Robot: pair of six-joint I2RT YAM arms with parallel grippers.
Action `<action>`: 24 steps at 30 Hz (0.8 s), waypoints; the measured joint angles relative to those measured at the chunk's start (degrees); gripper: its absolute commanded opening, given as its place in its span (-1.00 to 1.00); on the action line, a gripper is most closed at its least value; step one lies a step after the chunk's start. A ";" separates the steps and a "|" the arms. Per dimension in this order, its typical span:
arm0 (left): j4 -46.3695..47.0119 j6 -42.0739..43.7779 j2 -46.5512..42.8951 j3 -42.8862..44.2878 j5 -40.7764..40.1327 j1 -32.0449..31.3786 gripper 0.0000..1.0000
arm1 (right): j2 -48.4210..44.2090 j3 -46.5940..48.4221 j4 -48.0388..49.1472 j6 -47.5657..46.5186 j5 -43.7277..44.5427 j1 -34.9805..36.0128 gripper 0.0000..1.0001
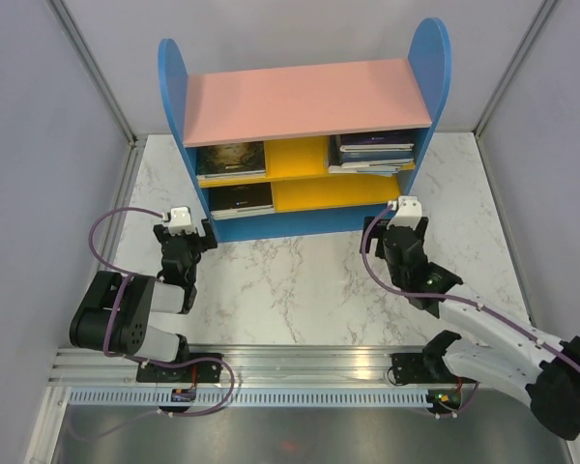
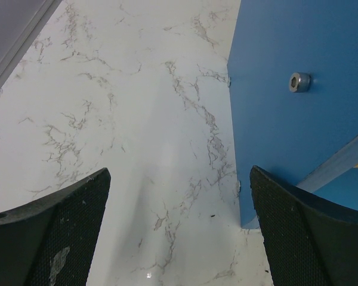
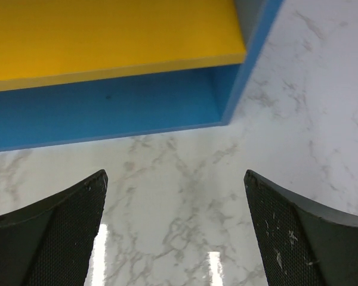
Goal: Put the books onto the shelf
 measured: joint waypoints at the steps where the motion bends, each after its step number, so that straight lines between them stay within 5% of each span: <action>1: 0.09 0.00 0.00 0.00 0.00 0.00 0.99 | 1.27 -1.29 1.66 -0.68 -0.85 -3.19 0.96; 11: 0.20 0.00 0.00 0.00 -0.07 0.00 0.99 | 12.24 -13.44 24.87 -9.62 -9.40 -29.27 0.96; 24: 0.24 0.02 0.00 0.00 -0.07 0.00 0.99 | 34.42 -21.53 64.94 -15.30 -25.97 -38.14 0.96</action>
